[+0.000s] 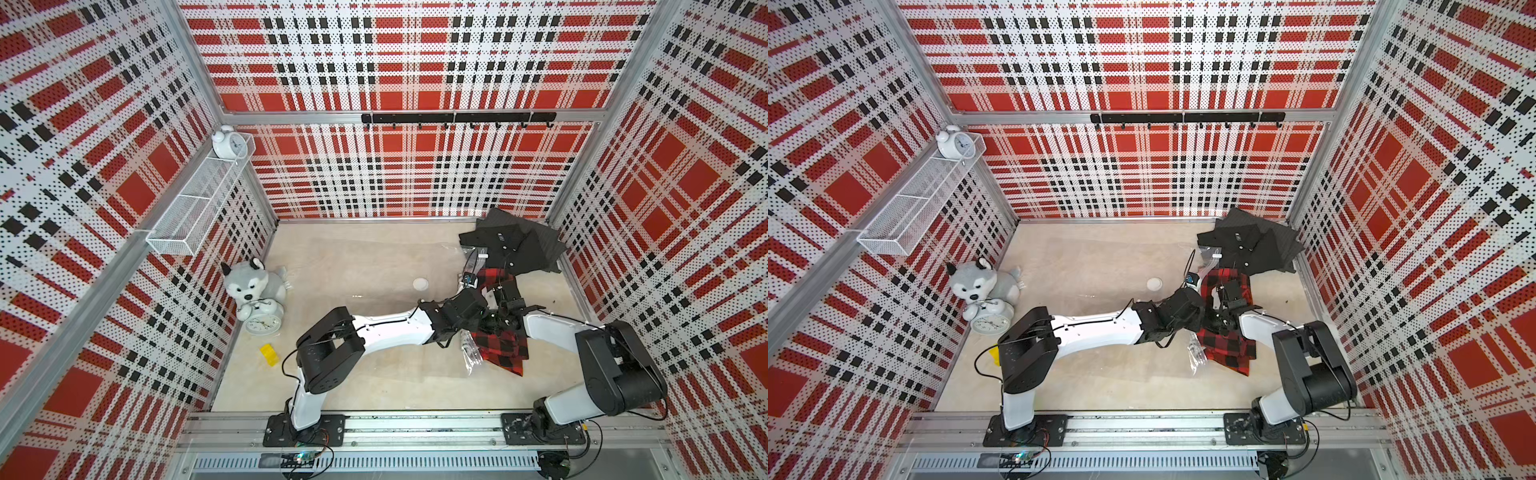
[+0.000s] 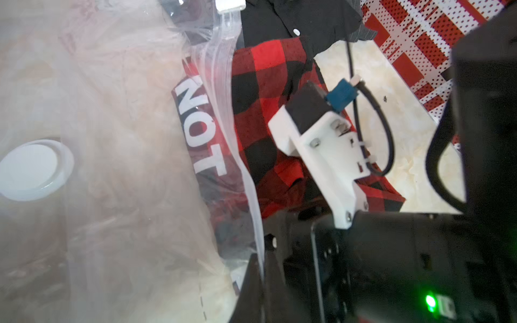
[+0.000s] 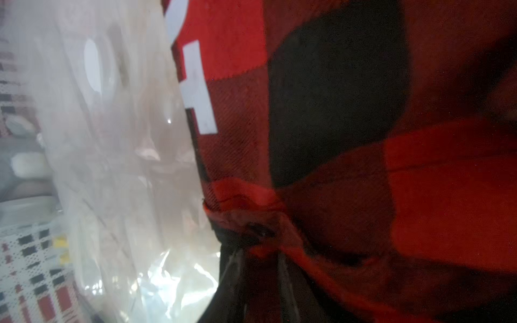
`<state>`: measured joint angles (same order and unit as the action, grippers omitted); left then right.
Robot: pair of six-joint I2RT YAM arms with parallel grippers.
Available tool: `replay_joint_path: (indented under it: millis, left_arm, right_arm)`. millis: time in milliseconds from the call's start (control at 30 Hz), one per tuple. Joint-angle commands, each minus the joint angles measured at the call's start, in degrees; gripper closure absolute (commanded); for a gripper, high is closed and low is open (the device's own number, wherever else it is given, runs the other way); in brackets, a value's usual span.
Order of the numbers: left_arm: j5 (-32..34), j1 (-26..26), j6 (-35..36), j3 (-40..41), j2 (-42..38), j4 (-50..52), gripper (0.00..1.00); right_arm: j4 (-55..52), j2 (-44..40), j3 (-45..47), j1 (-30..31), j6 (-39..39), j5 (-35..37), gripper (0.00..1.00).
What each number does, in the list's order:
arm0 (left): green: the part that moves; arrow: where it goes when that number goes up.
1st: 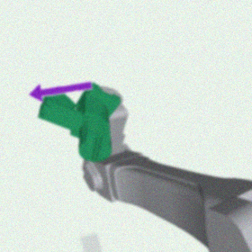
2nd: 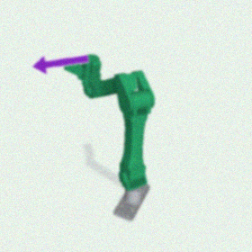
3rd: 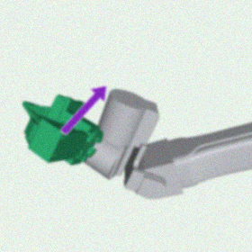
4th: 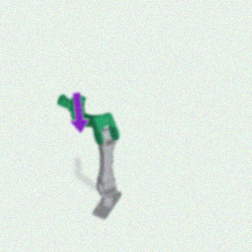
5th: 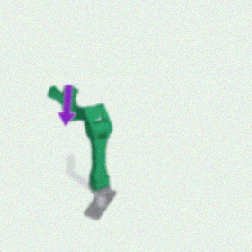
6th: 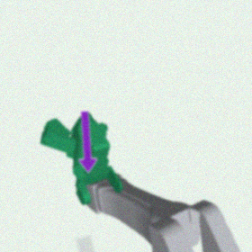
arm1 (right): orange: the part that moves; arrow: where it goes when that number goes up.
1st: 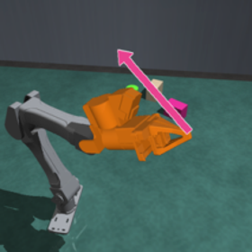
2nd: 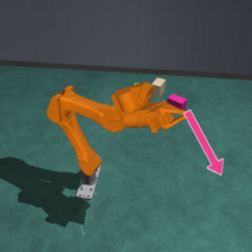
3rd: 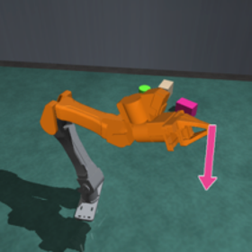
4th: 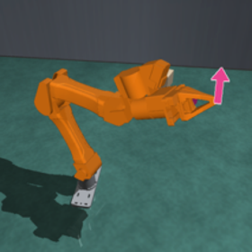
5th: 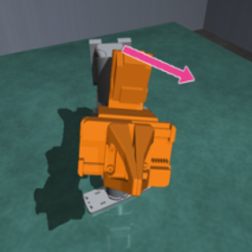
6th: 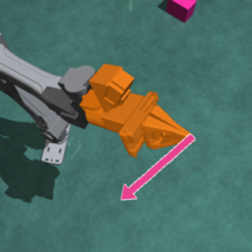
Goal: Place the folded shirt into the vacuum bag
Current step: Place the shirt in the vacuum bag.
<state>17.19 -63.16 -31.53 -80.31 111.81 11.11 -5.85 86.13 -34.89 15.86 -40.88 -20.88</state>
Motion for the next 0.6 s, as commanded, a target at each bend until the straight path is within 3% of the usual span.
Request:
replay_joint_path:
  millis: [0, 167, 300, 400, 567]
  left_arm:
    - [1.26, -0.40, 0.33, 1.11, -1.64, -0.87, 1.00]
    - [1.48, -0.41, 0.50, 1.57, -1.51, -1.77, 1.00]
    - [0.70, -0.35, 0.67, 0.89, -0.81, -1.82, 1.00]
    - [0.22, -0.40, 0.77, 0.43, -0.46, -1.97, 1.00]
    - [-0.57, -0.47, 0.75, -0.28, 0.23, -2.30, 1.00]
  right_arm:
    - [3.15, -0.81, 2.66, 1.12, -2.39, -0.79, 0.71]
    - [-5.45, -13.22, 0.85, 0.78, -1.80, 4.52, 0.58]
    - [-10.17, -19.52, 1.22, -2.41, -0.42, 7.98, 0.54]
    - [-9.41, -18.47, 1.91, -3.30, 0.58, 7.30, 0.54]
    - [-1.60, -8.83, 3.37, -2.82, 0.30, -0.57, 0.57]
